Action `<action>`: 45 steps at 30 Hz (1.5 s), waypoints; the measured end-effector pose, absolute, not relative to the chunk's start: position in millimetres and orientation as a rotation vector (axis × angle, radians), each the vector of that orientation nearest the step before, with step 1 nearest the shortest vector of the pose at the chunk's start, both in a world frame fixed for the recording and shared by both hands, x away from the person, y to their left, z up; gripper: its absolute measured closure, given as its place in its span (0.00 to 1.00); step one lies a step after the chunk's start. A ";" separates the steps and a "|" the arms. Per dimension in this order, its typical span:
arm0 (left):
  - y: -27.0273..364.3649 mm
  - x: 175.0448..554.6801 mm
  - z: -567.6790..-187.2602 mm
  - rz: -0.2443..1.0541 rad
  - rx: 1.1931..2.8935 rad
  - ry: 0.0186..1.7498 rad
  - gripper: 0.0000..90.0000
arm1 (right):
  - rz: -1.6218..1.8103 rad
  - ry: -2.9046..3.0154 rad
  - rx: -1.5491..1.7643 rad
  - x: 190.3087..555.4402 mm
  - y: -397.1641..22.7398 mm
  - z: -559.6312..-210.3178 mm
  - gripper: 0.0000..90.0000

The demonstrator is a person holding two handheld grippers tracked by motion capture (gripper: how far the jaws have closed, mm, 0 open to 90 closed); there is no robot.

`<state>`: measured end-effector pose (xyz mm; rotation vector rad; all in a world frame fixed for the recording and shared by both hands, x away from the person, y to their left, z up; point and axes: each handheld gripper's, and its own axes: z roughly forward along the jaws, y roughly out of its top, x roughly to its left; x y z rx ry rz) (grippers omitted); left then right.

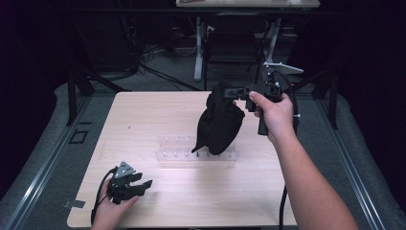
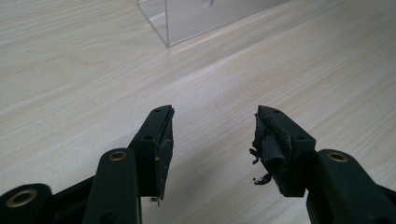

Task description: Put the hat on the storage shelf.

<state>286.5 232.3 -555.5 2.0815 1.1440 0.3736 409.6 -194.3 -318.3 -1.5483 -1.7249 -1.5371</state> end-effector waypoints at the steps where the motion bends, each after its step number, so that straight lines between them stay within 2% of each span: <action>1: 232.3 286.5 -555.6 0.372 2.080 1.145 0.53 | -1.536 -1.723 -1.554 409.9 -193.3 -318.9 0.98; 19: 224.2 288.7 -548.8 0.374 2.050 1.106 0.52 | -1.510 -1.717 -1.516 412.7 -187.9 -328.8 0.97; 30: 211.2 291.6 -527.1 0.364 1.999 1.030 0.52 | -1.497 -1.730 -1.483 411.8 -171.7 -326.8 0.96; 45: 174.7 304.5 -493.2 0.429 1.973 0.905 0.54 | -1.490 -1.718 -1.461 413.5 -153.0 -325.2 0.95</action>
